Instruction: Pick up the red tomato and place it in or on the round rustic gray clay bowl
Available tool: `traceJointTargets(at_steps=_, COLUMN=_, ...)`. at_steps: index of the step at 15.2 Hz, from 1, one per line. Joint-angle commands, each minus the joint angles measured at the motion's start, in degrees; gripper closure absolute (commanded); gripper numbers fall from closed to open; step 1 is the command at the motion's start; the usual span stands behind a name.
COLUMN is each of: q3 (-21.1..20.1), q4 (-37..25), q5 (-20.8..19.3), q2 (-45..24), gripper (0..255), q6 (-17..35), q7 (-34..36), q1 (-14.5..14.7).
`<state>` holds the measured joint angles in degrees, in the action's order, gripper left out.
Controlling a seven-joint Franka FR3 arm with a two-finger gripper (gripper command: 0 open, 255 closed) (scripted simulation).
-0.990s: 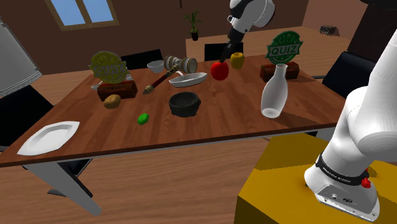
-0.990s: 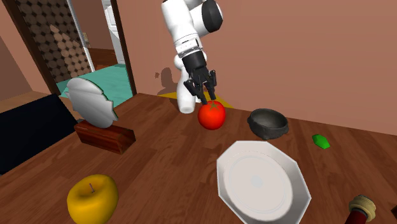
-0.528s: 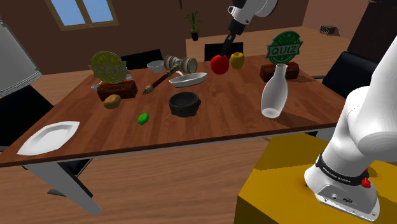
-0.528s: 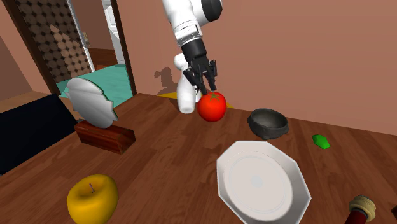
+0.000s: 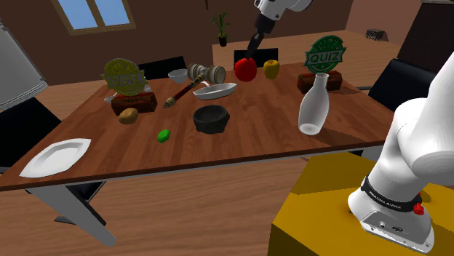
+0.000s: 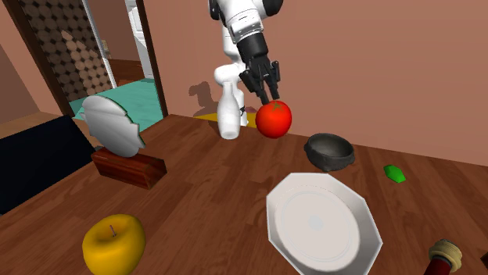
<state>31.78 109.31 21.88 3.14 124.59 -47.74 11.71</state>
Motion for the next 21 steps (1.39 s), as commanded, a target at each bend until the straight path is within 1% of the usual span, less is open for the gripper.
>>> traceJointTargets(at_steps=1, q3=-1.61, q4=0.83, q5=-1.85, q2=1.47, gripper=255, q6=0.71, q7=3.56, q1=1.16)
traceJointTargets(at_steps=9, q3=-8.56, q4=1.09, q5=-7.32, q2=3.86, gripper=255, q6=2.32, q7=16.98, q1=5.24)
traceJointTargets(at_steps=17, q3=-14.81, q4=-3.08, q5=-11.39, q2=2.27, gripper=255, q6=1.93, q7=29.33, q1=9.15)
traceJointTargets(at_steps=21, q3=-14.80, q4=-0.07, q5=-10.96, q2=2.23, gripper=255, q6=4.94, q7=28.66, q1=9.20)
